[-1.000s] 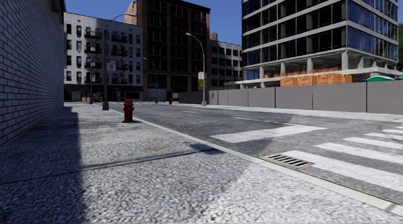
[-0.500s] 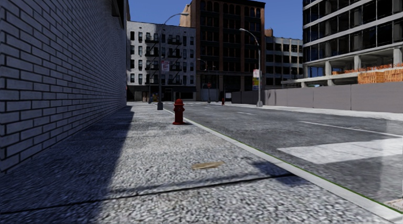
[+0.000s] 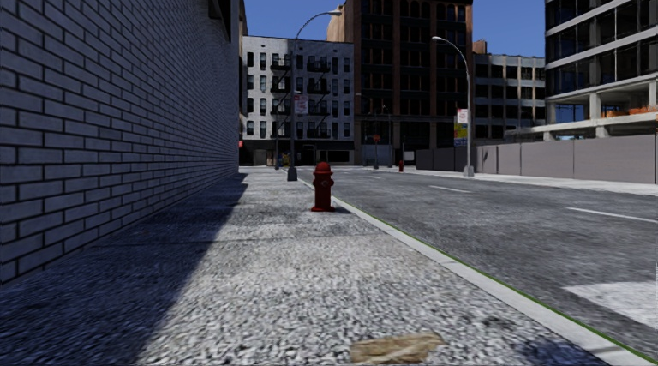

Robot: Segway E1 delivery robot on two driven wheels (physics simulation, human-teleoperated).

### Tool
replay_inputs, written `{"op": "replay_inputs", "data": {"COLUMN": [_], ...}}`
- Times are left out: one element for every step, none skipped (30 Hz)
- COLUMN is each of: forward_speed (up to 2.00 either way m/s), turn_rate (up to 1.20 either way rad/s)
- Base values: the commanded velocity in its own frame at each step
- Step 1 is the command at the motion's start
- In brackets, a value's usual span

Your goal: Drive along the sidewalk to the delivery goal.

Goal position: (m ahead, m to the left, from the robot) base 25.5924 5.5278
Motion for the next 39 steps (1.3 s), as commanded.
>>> {"op": "replay_inputs", "data": {"forward_speed": [2.0,2.0,2.0,2.0,2.0,2.0,2.0,2.0,2.0,2.0,2.0,2.0,2.0,2.0,2.0,2.0,2.0,2.0,2.0,2.0,2.0,2.0,2.0,2.0,2.0,2.0,2.0,2.0,2.0,2.0,2.0,2.0,2.0,2.0,2.0,2.0,2.0,2.0,2.0], "turn_rate": [0.71,0.71,0.71,0.71,0.7,0.66,0.66,0.66,0.61,0.61,0.44,0.26,0.15,0.15,0.07,0.0,0.0,0.0,0.0,0.0,0.0,0.0,0.0,0.0,0.0,0.0,0.0,0.0,0.0,0.0,0.0,0.0,0.0,0.0,0.0,0.0,0.0,0.0,0.0]}}
